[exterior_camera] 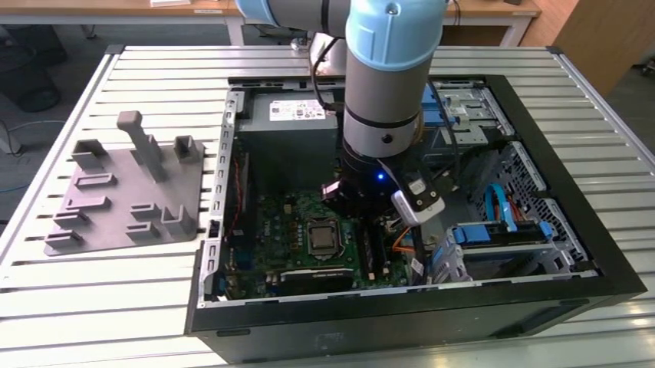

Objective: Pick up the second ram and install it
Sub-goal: 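Insert the second ram into the second slot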

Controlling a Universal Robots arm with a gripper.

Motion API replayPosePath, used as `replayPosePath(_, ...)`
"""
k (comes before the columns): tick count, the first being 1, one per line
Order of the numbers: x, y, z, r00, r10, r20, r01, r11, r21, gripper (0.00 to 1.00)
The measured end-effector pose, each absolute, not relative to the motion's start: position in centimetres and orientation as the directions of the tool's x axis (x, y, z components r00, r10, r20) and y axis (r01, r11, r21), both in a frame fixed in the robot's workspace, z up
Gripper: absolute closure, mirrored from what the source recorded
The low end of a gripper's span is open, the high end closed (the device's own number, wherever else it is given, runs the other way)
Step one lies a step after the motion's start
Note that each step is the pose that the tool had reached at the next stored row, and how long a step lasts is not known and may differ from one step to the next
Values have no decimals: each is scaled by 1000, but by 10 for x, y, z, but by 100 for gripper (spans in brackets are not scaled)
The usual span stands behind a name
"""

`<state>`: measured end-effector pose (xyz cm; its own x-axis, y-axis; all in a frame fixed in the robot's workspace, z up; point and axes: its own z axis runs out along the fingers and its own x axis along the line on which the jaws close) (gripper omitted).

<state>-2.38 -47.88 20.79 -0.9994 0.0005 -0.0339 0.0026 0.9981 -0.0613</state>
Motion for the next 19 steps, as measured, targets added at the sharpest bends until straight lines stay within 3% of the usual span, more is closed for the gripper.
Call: replayPosePath(19, -22, -479, 200, -999, 0, -34, 3, 998, -60, 85)
